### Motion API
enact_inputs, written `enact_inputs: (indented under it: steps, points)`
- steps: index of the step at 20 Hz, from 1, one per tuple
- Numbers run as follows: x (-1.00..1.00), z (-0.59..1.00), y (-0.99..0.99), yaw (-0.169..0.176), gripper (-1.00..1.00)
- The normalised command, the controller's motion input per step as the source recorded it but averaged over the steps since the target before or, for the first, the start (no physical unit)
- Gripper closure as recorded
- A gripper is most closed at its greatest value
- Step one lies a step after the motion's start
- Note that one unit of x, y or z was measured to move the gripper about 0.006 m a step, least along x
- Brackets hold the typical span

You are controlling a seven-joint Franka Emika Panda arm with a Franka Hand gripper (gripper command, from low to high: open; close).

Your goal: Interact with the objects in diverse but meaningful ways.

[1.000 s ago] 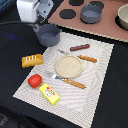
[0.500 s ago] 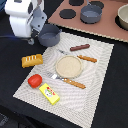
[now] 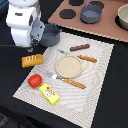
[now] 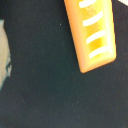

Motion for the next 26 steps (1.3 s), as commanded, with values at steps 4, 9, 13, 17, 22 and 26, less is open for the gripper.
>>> enact_inputs:
  steps: [4,9,13,17,22,26]
  points:
    - [0.0,-0.42,-0.25,0.104,-1.0]
    - [0.0,-0.42,-0.21,0.096,-1.0]
    - [0.0,-0.38,-0.14,0.091,-1.0]
    - [0.0,-0.36,-0.11,0.084,1.0]
    - [0.09,-0.24,-0.11,0.062,1.0]
    - [0.23,0.1,-0.07,0.0,1.0]
